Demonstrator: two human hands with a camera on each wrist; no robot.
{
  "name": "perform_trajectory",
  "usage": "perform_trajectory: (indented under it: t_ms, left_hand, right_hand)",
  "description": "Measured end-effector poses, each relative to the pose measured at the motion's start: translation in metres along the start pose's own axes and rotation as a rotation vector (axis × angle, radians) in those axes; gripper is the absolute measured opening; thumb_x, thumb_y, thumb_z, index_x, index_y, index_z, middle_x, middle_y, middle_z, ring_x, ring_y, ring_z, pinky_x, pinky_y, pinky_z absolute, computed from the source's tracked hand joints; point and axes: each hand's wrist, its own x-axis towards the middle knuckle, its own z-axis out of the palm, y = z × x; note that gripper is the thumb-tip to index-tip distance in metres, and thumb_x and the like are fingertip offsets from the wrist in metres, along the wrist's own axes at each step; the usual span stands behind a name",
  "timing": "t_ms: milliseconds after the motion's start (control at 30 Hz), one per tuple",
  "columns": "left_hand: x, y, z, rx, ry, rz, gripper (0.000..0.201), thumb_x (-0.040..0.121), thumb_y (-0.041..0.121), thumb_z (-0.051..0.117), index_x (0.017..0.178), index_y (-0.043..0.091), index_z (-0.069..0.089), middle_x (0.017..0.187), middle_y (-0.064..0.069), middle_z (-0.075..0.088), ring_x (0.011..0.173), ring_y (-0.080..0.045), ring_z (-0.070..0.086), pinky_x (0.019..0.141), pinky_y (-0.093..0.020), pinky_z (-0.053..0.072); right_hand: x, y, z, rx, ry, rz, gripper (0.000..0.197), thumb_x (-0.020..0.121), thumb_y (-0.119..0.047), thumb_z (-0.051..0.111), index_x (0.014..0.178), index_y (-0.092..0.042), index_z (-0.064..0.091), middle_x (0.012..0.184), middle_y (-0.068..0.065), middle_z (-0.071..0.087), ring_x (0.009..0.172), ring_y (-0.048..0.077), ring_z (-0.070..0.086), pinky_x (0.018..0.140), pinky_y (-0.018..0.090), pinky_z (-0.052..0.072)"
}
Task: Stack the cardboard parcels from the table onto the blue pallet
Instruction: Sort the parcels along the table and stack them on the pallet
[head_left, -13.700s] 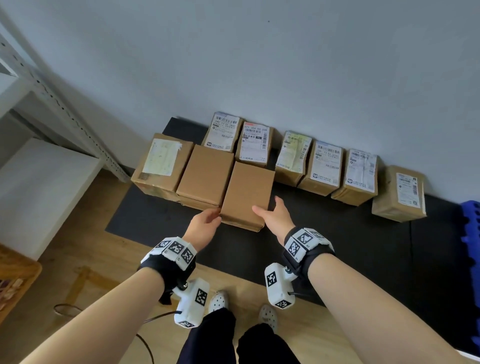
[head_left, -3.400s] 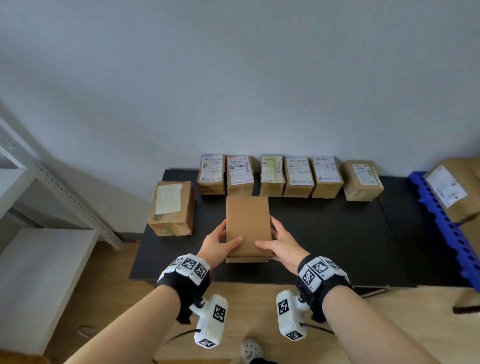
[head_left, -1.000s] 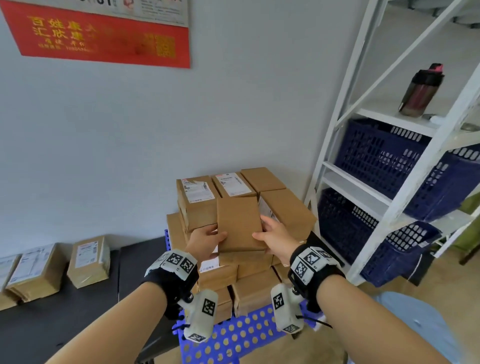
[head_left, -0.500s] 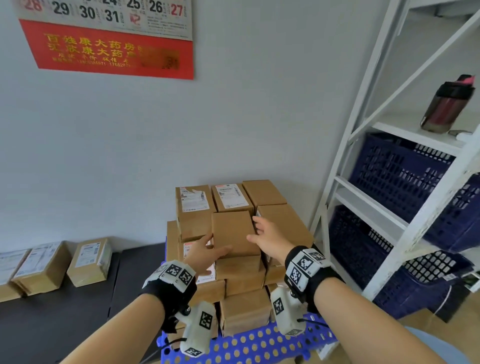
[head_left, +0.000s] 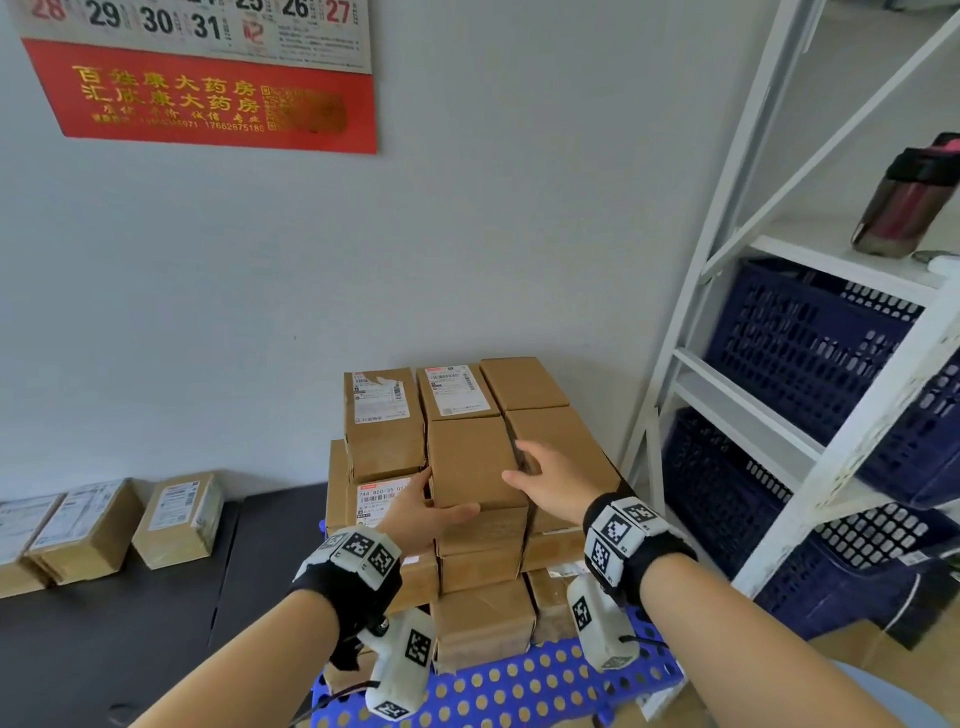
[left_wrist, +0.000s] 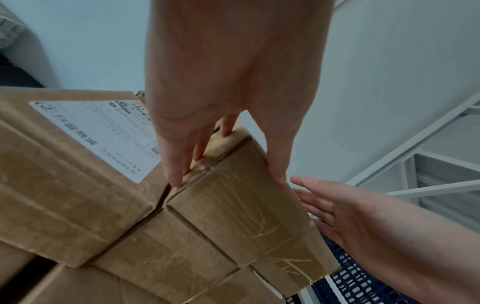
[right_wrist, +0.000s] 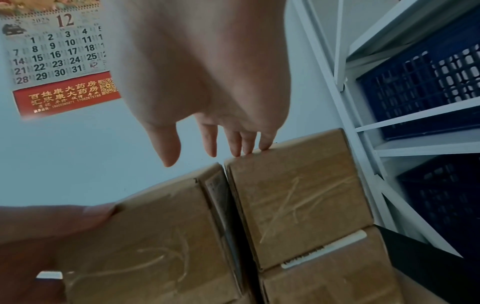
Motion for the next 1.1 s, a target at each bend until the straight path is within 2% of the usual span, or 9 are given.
perform_trajectory:
  t_ms: [233,400,467,567,633,800,900,967,1100]
  left_hand:
    - [0.008,0.003,0.01,-0.004,0.036,-0.009,0.091,0.073,0.035,0.077,0.146,0.027,0.023,0.112,-0.003,0.061,0.097,-0.019,0.061,0.082,-0.037,0.054]
    - [0.0,0.008,0.008,-0.003,0.044,0.0,0.084,0.08,0.042,0.069,0.147,0.023,0.023,0.13,-0.006,0.054,0.103,-0.018,0.056,0.079,-0.031,0.052]
    - [-0.008,0.013,0.003,-0.038,0.044,-0.012,0.074,0.086,0.039,0.062,0.147,0.023,0.024,0.139,-0.008,0.047,0.109,-0.02,0.054,0.081,-0.031,0.05]
    - [-0.023,0.018,-0.008,-0.054,0.045,-0.002,0.054,0.093,0.031,0.055,0.142,0.016,0.038,0.141,-0.012,0.045,0.128,-0.029,0.045,0.098,-0.041,0.042]
    - [-0.035,0.019,-0.018,-0.055,0.075,0.018,0.042,0.095,0.025,0.053,0.134,0.012,0.046,0.139,-0.015,0.047,0.128,-0.033,0.045,0.098,-0.044,0.042]
    - [-0.067,0.008,-0.045,-0.14,0.157,-0.056,0.041,0.097,0.025,0.048,0.136,0.016,0.045,0.125,-0.006,0.054,0.112,-0.022,0.051,0.094,-0.037,0.044]
    - [-0.095,-0.003,-0.059,-0.121,0.232,-0.051,0.032,0.097,0.024,0.047,0.125,0.012,0.055,0.113,-0.004,0.059,0.099,-0.017,0.053,0.073,-0.026,0.046]
    - [-0.118,-0.013,-0.07,-0.163,0.296,-0.069,0.029,0.098,0.019,0.045,0.124,0.011,0.054,0.107,-0.006,0.055,0.098,-0.019,0.051,0.081,-0.031,0.045]
    - [-0.169,-0.049,-0.098,-0.285,0.373,-0.185,0.018,0.1,0.014,0.039,0.093,0.019,0.055,0.097,-0.005,0.049,0.081,-0.016,0.047,0.077,-0.029,0.039]
  right_hand:
    - [0.0,0.001,-0.004,-0.028,-0.034,0.002,0.061,0.093,-0.034,0.054,0.148,-0.022,0.028,0.159,0.0,0.014,0.146,0.018,0.015,0.116,0.036,0.017]
    - [-0.006,-0.003,-0.011,0.002,-0.06,0.013,0.062,0.092,-0.033,0.057,0.147,-0.021,0.03,0.157,0.0,0.022,0.143,0.018,0.022,0.115,0.037,0.022]
    - [-0.007,-0.007,-0.016,0.044,-0.062,0.011,0.061,0.092,-0.032,0.056,0.146,-0.02,0.031,0.153,0.0,0.03,0.14,0.019,0.029,0.112,0.036,0.027]
    - [-0.01,-0.02,-0.017,0.116,-0.045,-0.026,0.055,0.094,-0.028,0.054,0.145,-0.018,0.035,0.151,0.001,0.034,0.139,0.019,0.032,0.111,0.036,0.029]
    - [-0.013,-0.031,-0.014,0.165,-0.05,-0.066,0.052,0.095,-0.024,0.053,0.143,-0.016,0.036,0.15,0.003,0.037,0.138,0.019,0.035,0.111,0.035,0.029]
    - [-0.024,-0.068,0.007,0.265,-0.145,-0.163,0.048,0.095,-0.017,0.052,0.141,-0.012,0.04,0.146,0.006,0.042,0.135,0.019,0.038,0.109,0.031,0.029]
    - [-0.032,-0.089,0.031,0.306,-0.262,-0.195,0.047,0.096,-0.015,0.051,0.141,-0.011,0.041,0.145,0.008,0.043,0.134,0.021,0.039,0.107,0.031,0.032]
    - [-0.037,-0.101,0.053,0.303,-0.316,-0.219,0.046,0.095,-0.015,0.052,0.14,-0.01,0.042,0.143,0.009,0.045,0.132,0.021,0.042,0.105,0.03,0.034]
    - [-0.051,-0.125,0.102,0.302,-0.404,-0.232,0.045,0.095,-0.014,0.053,0.138,-0.007,0.045,0.14,0.0,0.044,0.132,0.019,0.039,0.109,0.031,0.032]
